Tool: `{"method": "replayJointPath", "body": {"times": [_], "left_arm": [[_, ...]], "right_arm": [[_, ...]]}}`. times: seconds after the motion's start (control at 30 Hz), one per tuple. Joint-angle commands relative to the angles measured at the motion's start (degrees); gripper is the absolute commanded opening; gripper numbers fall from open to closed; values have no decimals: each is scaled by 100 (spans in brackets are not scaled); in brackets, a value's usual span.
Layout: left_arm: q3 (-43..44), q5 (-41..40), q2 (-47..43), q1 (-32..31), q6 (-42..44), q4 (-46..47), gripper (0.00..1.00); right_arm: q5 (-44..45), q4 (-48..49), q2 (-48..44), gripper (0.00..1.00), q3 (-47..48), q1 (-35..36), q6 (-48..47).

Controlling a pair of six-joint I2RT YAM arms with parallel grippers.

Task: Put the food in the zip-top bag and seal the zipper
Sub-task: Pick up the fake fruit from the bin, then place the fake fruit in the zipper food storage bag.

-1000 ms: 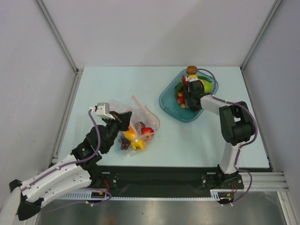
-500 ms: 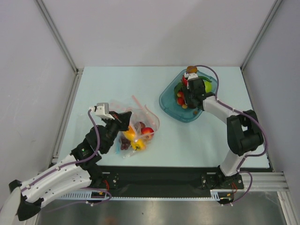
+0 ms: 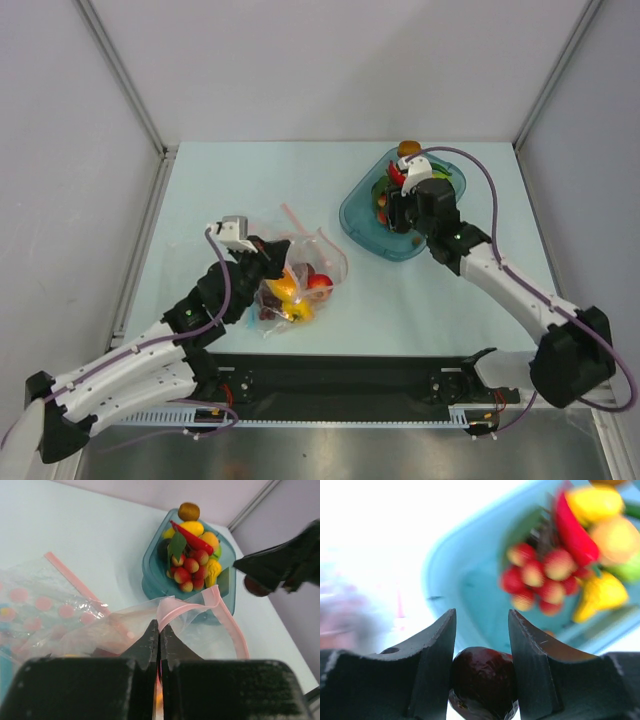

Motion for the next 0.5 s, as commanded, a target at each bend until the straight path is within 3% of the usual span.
{"method": "replayJointPath", "body": {"times": [0.0, 0.2, 0.47], "left_arm": [[319, 224, 353, 9, 57, 135, 1], [749, 716, 1336, 9, 13, 47, 0], [935, 1130, 1541, 9, 31, -6, 0]], "right_arm": [[-588, 831, -768, 26, -227, 256, 243], [-993, 1429, -1577, 24, -517, 1135, 218], [-2232, 3310, -1895, 24, -1440, 1812, 243]]}}
